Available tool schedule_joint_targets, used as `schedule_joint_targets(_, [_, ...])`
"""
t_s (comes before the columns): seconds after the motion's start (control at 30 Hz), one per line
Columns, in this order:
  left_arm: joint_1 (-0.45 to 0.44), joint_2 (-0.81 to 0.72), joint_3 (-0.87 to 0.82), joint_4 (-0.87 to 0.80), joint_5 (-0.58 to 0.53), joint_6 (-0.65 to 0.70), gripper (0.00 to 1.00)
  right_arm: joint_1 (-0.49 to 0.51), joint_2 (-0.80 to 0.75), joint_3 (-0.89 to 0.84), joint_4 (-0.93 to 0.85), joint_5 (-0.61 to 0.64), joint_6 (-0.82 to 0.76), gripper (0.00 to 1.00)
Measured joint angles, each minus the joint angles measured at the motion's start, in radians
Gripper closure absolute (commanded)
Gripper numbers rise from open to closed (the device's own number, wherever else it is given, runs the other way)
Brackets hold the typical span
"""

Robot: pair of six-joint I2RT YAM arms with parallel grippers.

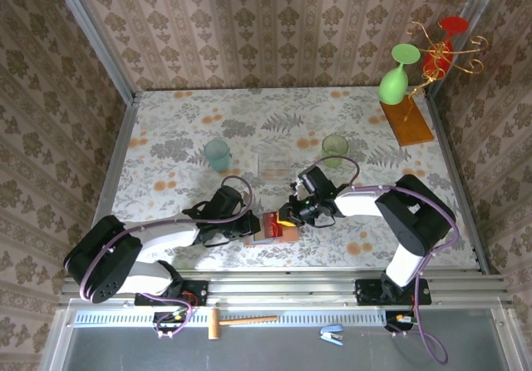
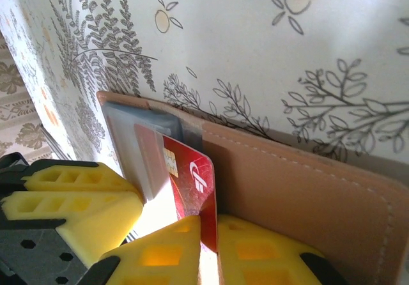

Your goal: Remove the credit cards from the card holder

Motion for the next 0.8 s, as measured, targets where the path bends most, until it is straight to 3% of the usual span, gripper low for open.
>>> schedule_joint_targets(0.8, [-0.002, -0.019, -0.013, 0.007, -0.005, -0.027, 0.86, -0.021, -0.107, 0.0, -0.173, 0.062, -0.101, 0.89])
